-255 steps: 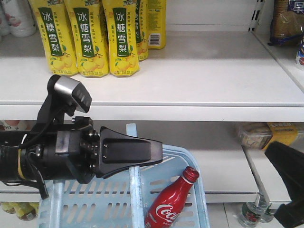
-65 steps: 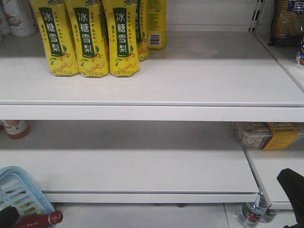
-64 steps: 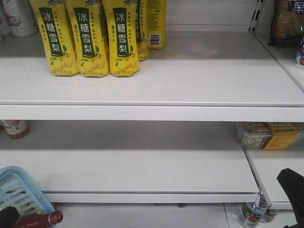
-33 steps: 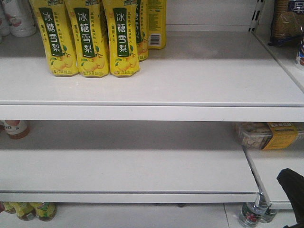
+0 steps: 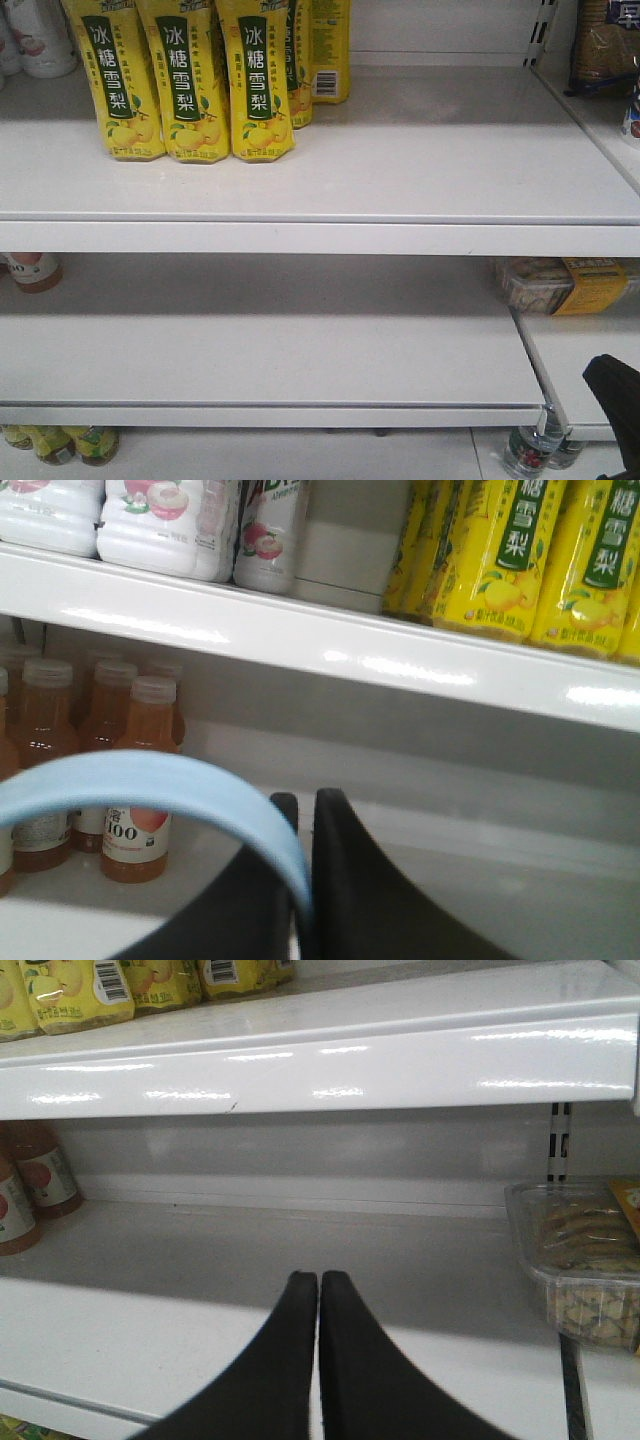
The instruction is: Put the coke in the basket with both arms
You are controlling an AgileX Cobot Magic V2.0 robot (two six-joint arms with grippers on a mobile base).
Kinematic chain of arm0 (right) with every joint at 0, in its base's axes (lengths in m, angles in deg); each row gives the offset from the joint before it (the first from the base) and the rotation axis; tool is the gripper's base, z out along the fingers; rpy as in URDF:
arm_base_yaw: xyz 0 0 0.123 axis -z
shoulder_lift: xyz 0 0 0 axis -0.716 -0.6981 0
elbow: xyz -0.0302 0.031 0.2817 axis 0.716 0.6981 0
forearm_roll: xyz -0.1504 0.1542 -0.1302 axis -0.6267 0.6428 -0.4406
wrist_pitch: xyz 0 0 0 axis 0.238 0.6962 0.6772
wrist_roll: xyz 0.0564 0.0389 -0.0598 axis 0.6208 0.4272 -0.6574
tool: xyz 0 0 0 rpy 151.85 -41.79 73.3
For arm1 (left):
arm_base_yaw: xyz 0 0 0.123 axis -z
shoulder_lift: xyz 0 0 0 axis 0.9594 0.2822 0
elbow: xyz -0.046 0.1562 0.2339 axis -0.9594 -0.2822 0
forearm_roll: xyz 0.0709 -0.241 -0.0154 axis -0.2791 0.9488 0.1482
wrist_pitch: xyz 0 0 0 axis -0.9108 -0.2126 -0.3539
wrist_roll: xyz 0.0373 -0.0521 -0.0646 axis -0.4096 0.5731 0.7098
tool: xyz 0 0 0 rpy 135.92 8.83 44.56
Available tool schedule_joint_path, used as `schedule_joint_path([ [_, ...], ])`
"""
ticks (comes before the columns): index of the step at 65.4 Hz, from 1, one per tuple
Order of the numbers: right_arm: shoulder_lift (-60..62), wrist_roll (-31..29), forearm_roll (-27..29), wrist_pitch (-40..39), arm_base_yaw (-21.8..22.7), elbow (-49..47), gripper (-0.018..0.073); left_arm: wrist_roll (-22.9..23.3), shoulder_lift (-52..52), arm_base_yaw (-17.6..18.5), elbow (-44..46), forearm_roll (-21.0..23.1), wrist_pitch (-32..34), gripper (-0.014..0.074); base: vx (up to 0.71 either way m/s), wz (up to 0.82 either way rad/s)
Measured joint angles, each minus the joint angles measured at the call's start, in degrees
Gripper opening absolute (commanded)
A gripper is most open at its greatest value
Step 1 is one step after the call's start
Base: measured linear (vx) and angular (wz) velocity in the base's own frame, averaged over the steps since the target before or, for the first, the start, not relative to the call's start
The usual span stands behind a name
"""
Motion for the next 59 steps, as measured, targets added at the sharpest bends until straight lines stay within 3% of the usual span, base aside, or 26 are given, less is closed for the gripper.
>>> schedule_joint_path([
  [13,0.0,0.0,0.0,0.0,0.0,0.0,-0.0006,-0.4,0.0,0.0,0.0,-1.5,-0.5,-0.0006,0.0,0.0],
  [32,0.0,0.0,0.0,0.0,0.0,0.0,-0.0006,-12.9,0.0,0.0,0.0,9.2,-0.6,-0.0006,0.0,0.0],
  [59,0.0,0.0,0.0,0.0,0.0,0.0,-0.0006,-12.0,0.0,0.0,0.0,5.2,-1.5,-0.0006,0.0,0.0],
])
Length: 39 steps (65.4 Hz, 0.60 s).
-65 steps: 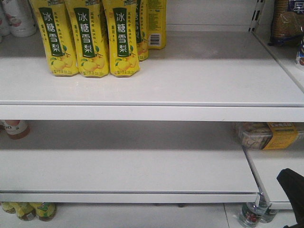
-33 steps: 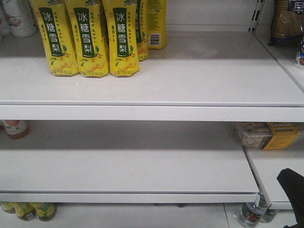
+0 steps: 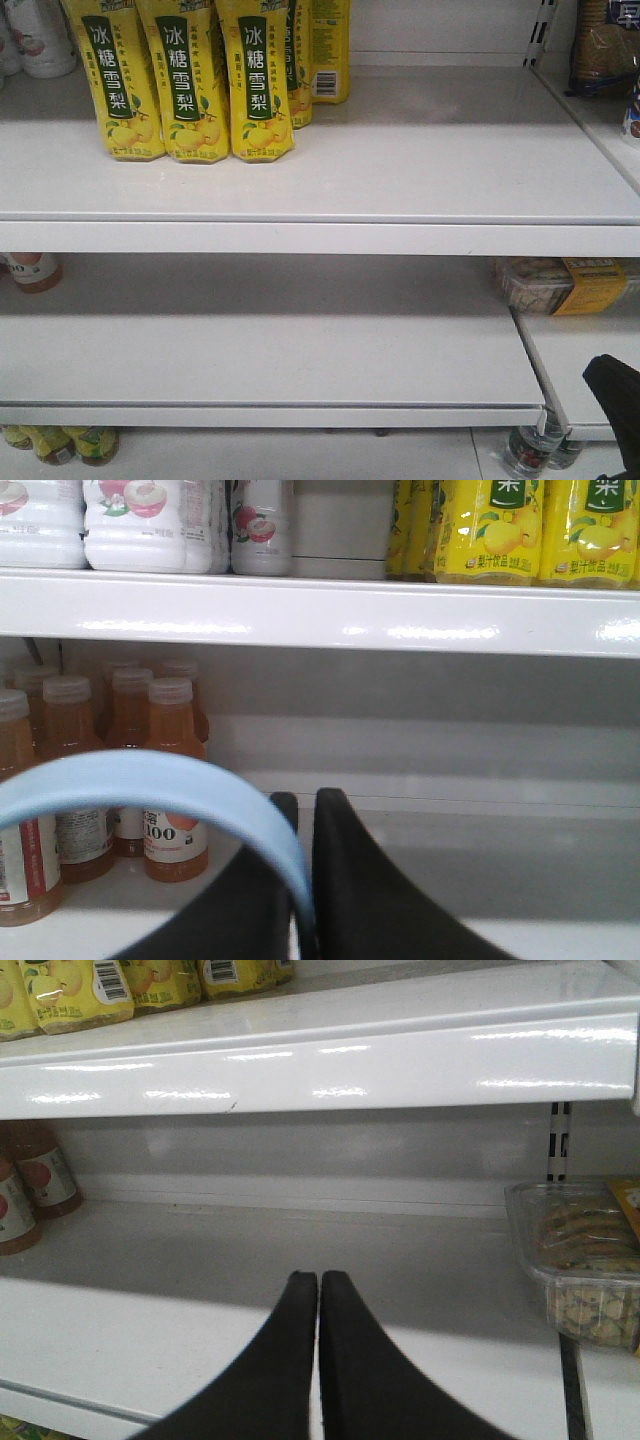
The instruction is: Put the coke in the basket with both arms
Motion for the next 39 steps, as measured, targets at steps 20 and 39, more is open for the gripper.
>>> schedule_joint_path([
  [20,0.0,0.0,0.0,0.0,0.0,0.0,-0.0006,1.4,0.0,0.0,0.0,0.0,0.0,-0.0006,0.0,0.0],
  [39,0.0,0.0,0.0,0.0,0.0,0.0,-0.0006,1.4,0.0,0.0,0.0,0.0,0.0,-0.0006,0.0,0.0],
])
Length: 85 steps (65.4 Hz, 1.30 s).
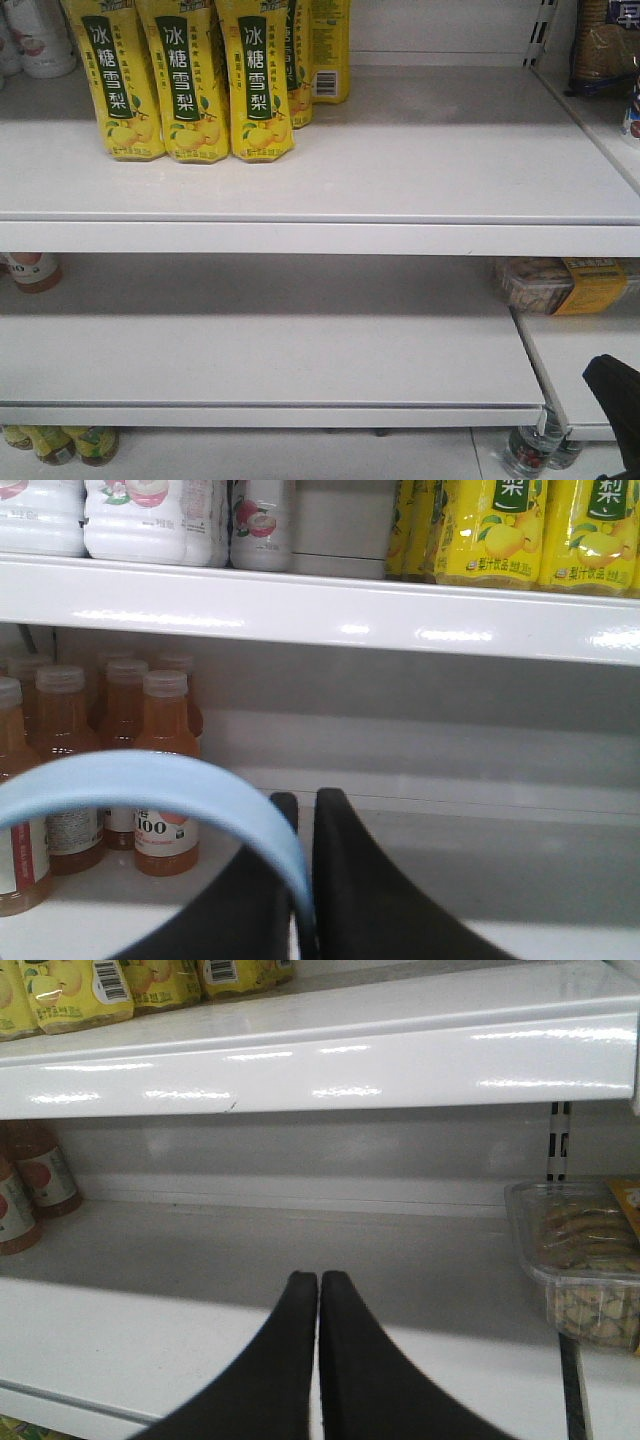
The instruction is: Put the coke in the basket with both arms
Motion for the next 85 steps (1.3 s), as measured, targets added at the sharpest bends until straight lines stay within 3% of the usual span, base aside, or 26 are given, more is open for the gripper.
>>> schedule_joint_path([
  [22,0.0,0.0,1.6,-0.1,0.0,0.0,-0.0006,0.0,0.0,0.0,0.0,0.0,0.0,-0.0006,0.0,0.0],
  [30,0.0,0.0,10.4,0.1,0.0,0.0,-0.0006,0.0,0.0,0.0,0.0,0.0,0.0,-0.0006,0.0,0.0],
  [44,0.0,0.0,31.2,1.6,0.0,0.0,-0.0006,0.0,0.0,0.0,0.0,0.0,0.0,-0.0006,0.0,0.0],
  [58,0.0,-0.5,35.6,3.6,0.0,0.0,-0.0006,0.0,0.0,0.0,0.0,0.0,0.0,-0.0006,0.0,0.0],
  [75,0.1,-16.6,60.1,21.8,0.0,0.1,-0.0006,0.0,0.0,0.0,0.0,0.0,0.0,-0.0006,0.0,0.0],
  [85,2.8,-24.8,62.5,19.6,1.2,0.4,-0.0006,0.0,0.0,0.0,0.0,0.0,0.0,-0.0006,0.0,0.0],
])
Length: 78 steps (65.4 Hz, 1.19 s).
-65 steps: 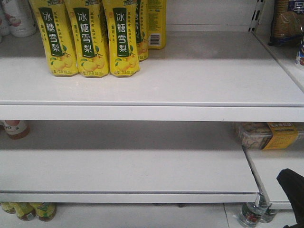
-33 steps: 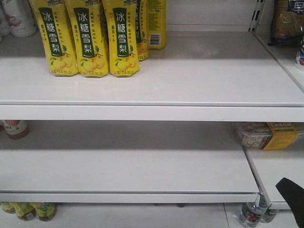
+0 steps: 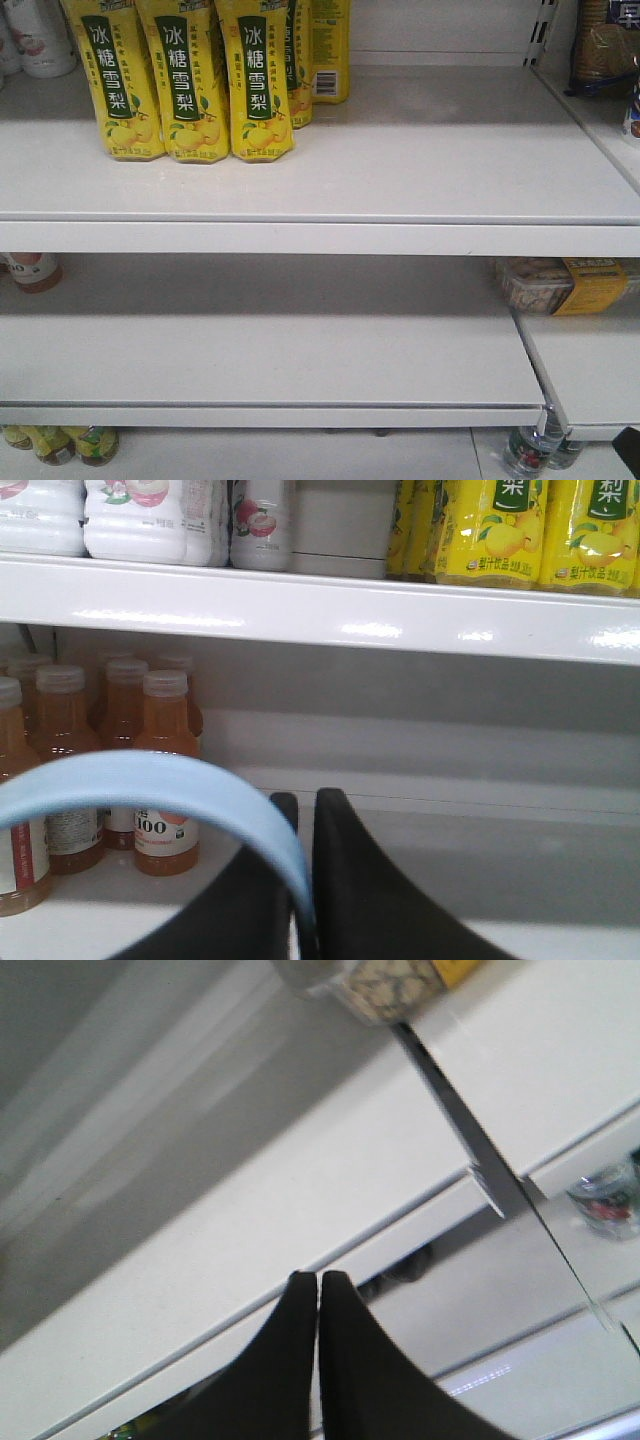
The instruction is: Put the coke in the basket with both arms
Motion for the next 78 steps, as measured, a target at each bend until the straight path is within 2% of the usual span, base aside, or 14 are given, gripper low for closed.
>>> schedule_joint_path([
  [5,3.4,-4.9,0.4,-5.9,3.4,1.8,-0.0006,0.0,0.0,0.0,0.0,0.0,0.0,-0.0006,0.0,0.0],
  [11,7.9,-11.7,4.3,-11.1,8.7,5.2,-0.0006,0.0,0.0,0.0,0.0,0.0,0.0,-0.0006,0.0,0.0],
  [21,15.8,-24.7,18.2,-13.8,18.2,8.3,-0.0006,0.0,0.0,0.0,0.0,0.0,0.0,-0.0006,0.0,0.0],
  [27,18.1,-37.9,26.8,-16.8,23.0,8.3,-0.0006,0.0,0.0,0.0,0.0,0.0,0.0,-0.0006,0.0,0.0],
  [31,18.2,-46.0,30.3,-20.4,24.5,8.3,-0.0006,0.0,0.0,0.0,0.0,0.0,0.0,-0.0006,0.0,0.0],
  [35,18.4,-57.0,33.8,-25.2,25.5,8.3,-0.0006,0.0,0.0,0.0,0.0,0.0,0.0,-0.0006,0.0,0.0],
  [39,18.4,-67.7,37.0,-29.4,25.8,8.3,-0.0006,0.0,0.0,0.0,0.0,0.0,0.0,-0.0006,0.0,0.0],
  [46,18.4,-83.0,42.5,-35.5,25.9,8.3,-0.0006,0.0,0.0,0.0,0.0,0.0,0.0,-0.0006,0.0,0.0],
  [52,18.4,-90.7,44.6,-37.5,25.9,8.3,-0.0006,0.0,0.0,0.0,0.0,0.0,0.0,-0.0006,0.0,0.0],
  [62,18.4,-91.8,40.7,-36.4,25.9,8.3,-0.0006,0.0,0.0,0.0,0.0,0.0,0.0,-0.0006,0.0,0.0],
  [71,18.4,-86.4,35.4,-31.7,25.9,8.3,-0.0006,0.0,0.0,0.0,0.0,0.0,0.0,-0.0006,0.0,0.0],
  [78,18.4,-82.7,33.7,-26.8,25.9,8.3,-0.0006,0.0,0.0,0.0,0.0,0.0,0.0,-0.0006,0.0,0.0],
])
